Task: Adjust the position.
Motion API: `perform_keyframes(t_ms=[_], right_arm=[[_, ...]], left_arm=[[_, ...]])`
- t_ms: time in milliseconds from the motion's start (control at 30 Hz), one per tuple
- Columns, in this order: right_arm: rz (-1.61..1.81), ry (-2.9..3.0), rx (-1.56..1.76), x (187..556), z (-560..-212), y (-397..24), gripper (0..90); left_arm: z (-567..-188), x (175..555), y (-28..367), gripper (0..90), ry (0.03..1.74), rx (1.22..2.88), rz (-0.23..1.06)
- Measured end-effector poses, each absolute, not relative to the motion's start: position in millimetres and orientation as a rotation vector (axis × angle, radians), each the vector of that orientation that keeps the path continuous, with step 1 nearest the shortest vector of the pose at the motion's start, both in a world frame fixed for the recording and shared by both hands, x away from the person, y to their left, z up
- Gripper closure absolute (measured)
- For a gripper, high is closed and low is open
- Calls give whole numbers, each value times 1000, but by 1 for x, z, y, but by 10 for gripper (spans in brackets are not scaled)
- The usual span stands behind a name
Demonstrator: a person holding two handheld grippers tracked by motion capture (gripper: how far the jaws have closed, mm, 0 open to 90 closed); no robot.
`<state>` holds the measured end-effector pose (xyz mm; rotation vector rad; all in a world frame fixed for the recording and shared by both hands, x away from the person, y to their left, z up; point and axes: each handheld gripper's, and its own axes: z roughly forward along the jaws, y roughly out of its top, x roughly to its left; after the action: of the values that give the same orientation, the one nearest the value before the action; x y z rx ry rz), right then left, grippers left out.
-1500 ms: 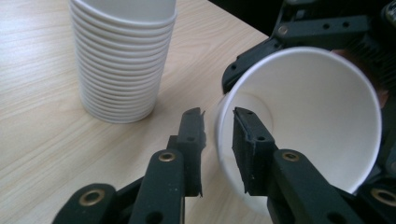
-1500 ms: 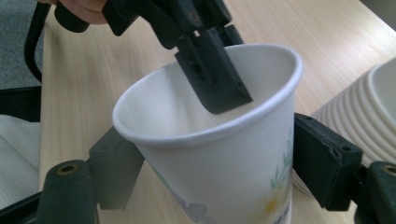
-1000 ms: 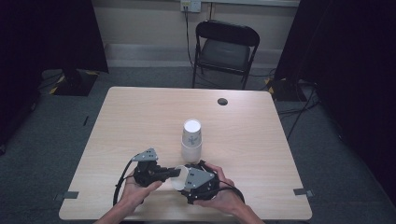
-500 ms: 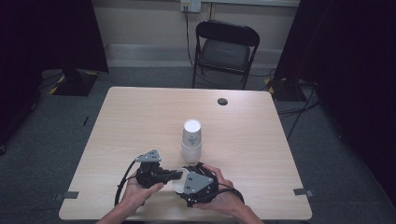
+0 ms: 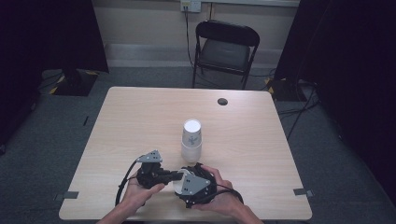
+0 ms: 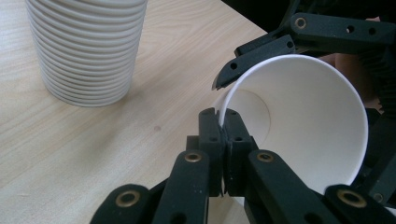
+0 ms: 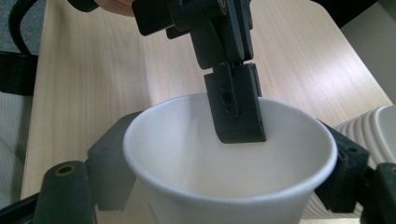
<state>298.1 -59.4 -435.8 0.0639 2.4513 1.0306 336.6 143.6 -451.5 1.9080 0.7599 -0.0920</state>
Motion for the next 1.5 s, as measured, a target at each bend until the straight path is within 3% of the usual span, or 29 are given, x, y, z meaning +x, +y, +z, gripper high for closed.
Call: perform_keyframes(t_ms=[300, 600, 800, 967, 1233, 1500], right_arm=[[1069, 2454, 94, 301, -434, -63, 261], [1109, 2457, 160, 307, -433, -70, 267], [1147, 2469, 220, 313, -433, -77, 269], [1197, 2478, 285, 319, -432, -83, 270], [1217, 2483, 345, 325, -434, -89, 272], [1248, 2464, 403, 330, -431, -97, 274]], left_arm=[[-451, 338, 145, 860, 771, 1886, -90], [-450, 339, 149, 662, 779, 1853, -99], [-446, 337, 149, 494, 796, 1845, -19], [-439, 337, 149, 407, 784, 1831, 30], [-431, 336, 153, 316, 796, 1833, 115], [-426, 333, 165, 287, 795, 1844, 229]])
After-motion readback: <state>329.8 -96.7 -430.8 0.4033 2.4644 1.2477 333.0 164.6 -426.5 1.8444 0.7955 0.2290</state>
